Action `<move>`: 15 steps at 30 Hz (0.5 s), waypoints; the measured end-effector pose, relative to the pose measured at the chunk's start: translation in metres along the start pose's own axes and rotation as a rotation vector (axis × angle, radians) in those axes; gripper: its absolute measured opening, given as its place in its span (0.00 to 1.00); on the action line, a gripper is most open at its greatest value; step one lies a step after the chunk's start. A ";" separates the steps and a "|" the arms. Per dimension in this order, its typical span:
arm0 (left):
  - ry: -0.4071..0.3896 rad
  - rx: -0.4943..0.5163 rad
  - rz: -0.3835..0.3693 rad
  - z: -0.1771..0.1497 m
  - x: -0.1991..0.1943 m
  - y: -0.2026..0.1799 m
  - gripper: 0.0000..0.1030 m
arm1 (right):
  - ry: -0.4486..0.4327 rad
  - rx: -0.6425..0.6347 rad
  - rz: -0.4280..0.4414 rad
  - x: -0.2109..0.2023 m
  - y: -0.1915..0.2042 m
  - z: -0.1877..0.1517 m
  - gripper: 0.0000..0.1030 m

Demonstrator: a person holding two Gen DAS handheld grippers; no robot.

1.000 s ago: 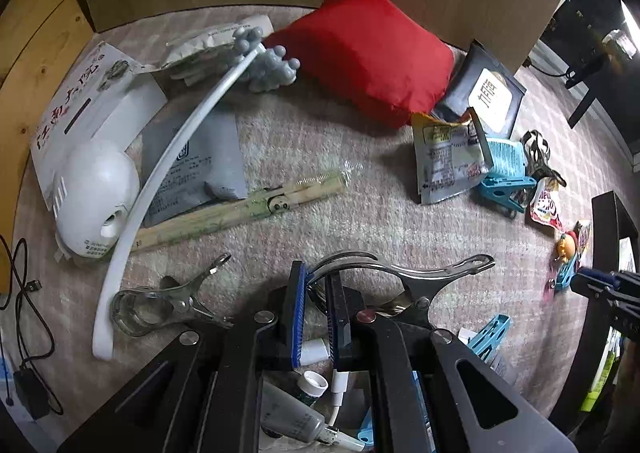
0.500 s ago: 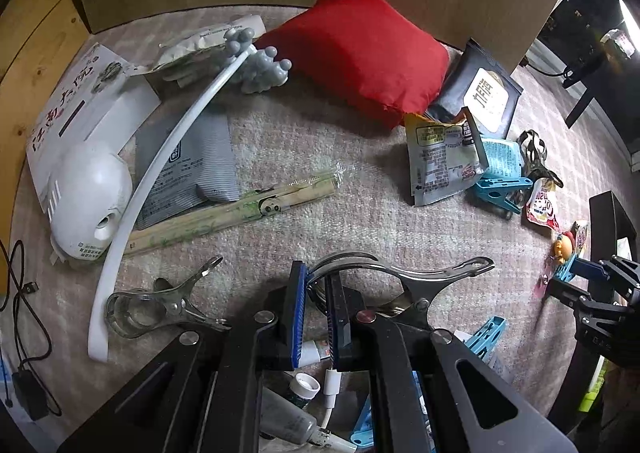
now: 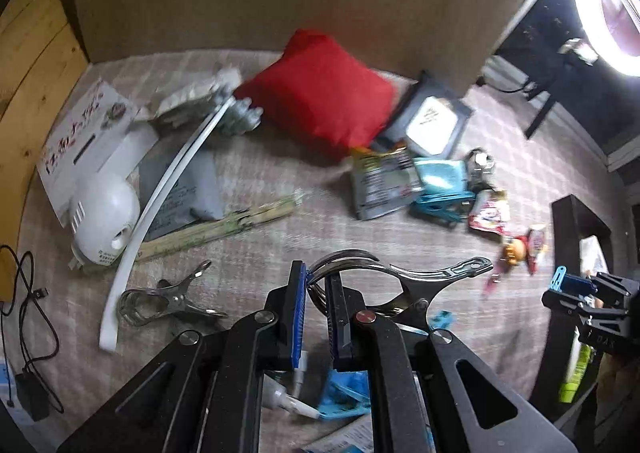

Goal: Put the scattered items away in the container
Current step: 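Carry the steel clamp and blue clothespin over the tray and release both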

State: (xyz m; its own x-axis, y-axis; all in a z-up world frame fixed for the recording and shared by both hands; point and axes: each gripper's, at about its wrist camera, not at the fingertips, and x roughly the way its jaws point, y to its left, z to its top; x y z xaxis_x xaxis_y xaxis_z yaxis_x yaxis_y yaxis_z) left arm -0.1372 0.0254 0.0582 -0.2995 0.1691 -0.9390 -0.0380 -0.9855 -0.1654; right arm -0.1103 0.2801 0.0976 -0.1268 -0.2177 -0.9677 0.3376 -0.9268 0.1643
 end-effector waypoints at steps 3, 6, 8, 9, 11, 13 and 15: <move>-0.014 0.036 -0.037 0.011 -0.008 -0.005 0.08 | -0.036 0.019 -0.008 -0.021 -0.022 -0.006 0.40; -0.028 0.086 -0.075 0.005 -0.043 -0.058 0.08 | -0.078 0.050 -0.021 -0.042 -0.055 -0.033 0.40; -0.032 0.122 -0.112 -0.001 -0.052 -0.083 0.08 | -0.102 0.079 -0.037 -0.049 -0.067 -0.038 0.41; -0.032 0.138 -0.129 -0.003 -0.056 -0.095 0.08 | -0.113 0.094 -0.047 -0.057 -0.077 -0.045 0.41; -0.029 0.182 -0.168 -0.007 -0.058 -0.123 0.08 | -0.135 0.128 -0.077 -0.059 -0.091 -0.058 0.41; -0.024 0.234 -0.207 -0.011 -0.060 -0.153 0.08 | -0.153 0.171 -0.097 -0.072 -0.115 -0.072 0.41; -0.017 0.278 -0.236 -0.015 -0.059 -0.179 0.08 | -0.168 0.214 -0.115 -0.080 -0.133 -0.083 0.41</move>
State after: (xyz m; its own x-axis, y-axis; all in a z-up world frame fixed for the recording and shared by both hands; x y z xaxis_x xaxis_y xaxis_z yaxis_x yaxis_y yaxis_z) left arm -0.0987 0.1916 0.1386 -0.2671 0.3948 -0.8791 -0.3651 -0.8857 -0.2868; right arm -0.0675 0.4465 0.1372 -0.3112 -0.1380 -0.9403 0.1094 -0.9880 0.1088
